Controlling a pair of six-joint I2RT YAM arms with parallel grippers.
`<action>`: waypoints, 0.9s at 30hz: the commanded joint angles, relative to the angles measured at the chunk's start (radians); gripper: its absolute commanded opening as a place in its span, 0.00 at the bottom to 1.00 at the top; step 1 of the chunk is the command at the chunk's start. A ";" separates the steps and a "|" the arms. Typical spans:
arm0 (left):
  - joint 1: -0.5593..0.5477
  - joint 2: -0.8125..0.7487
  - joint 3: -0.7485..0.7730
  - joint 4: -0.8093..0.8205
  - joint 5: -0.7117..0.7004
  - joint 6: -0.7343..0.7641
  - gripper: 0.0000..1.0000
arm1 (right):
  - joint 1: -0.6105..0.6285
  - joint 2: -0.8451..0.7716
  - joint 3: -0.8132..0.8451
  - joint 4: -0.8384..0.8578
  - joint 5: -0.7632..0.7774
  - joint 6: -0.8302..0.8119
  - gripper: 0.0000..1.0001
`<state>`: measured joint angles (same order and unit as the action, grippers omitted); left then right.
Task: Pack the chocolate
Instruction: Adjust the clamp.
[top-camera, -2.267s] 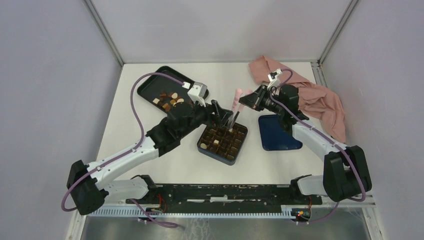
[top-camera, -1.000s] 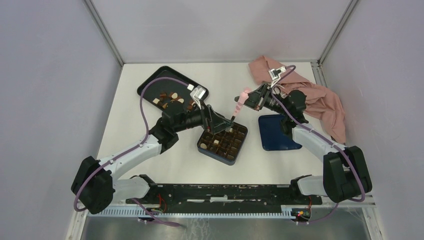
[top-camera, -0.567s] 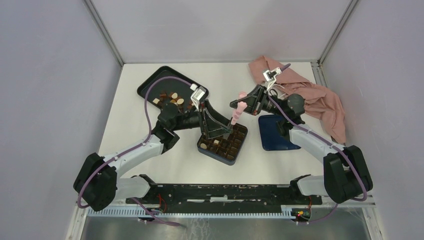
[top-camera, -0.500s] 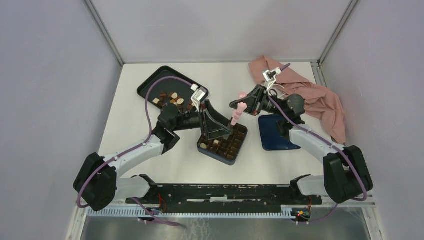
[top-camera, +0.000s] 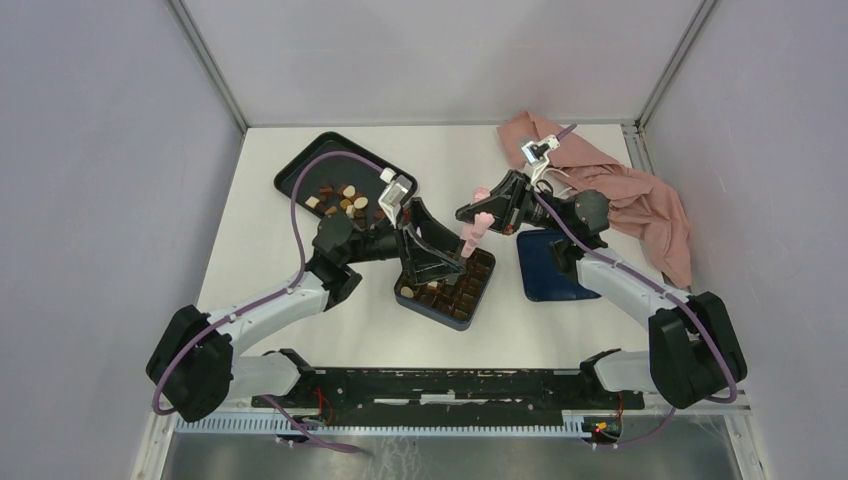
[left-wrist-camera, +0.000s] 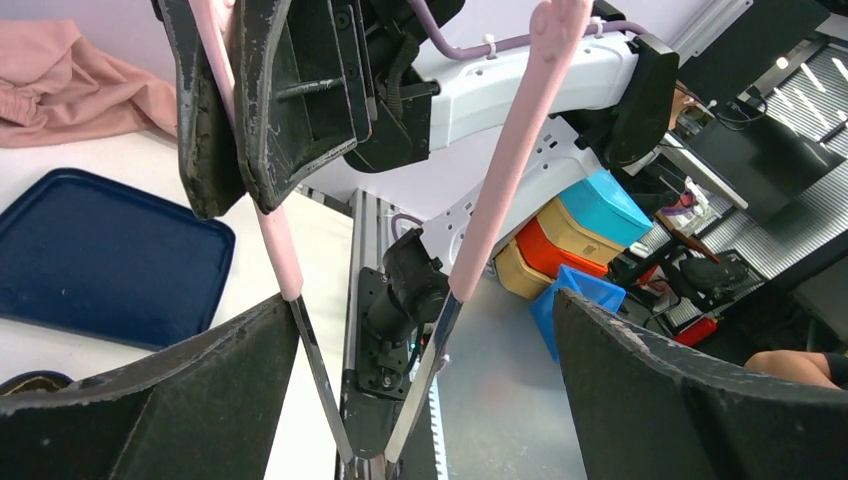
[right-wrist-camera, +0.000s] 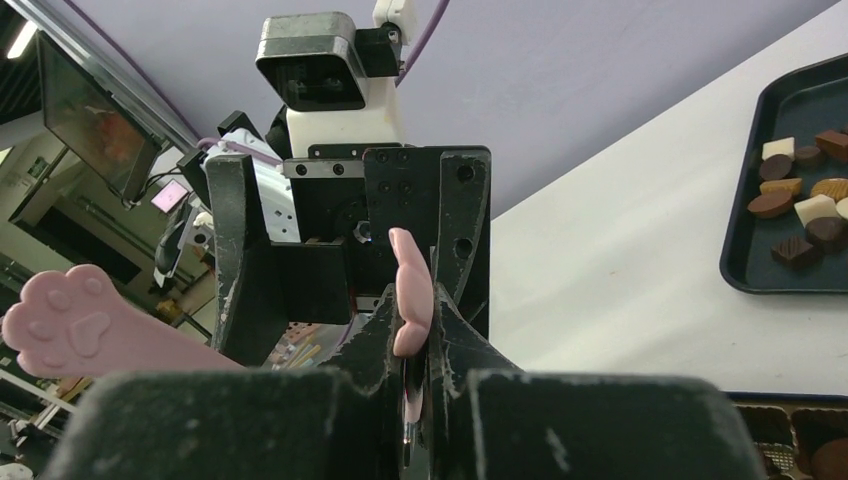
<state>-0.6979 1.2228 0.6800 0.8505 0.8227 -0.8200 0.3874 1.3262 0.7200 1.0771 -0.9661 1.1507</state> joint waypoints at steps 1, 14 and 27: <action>-0.013 -0.011 -0.013 0.113 0.009 -0.025 1.00 | 0.013 -0.033 0.053 0.080 -0.016 0.021 0.03; -0.074 0.020 -0.003 0.181 -0.058 0.020 0.99 | 0.032 -0.048 0.074 0.094 -0.025 0.039 0.07; -0.110 0.121 0.024 0.331 -0.071 -0.041 0.89 | 0.044 -0.053 0.077 0.089 0.012 0.092 0.08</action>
<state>-0.7963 1.3369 0.6811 1.0832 0.7864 -0.8497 0.4286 1.3064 0.7563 1.1240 -0.9844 1.2121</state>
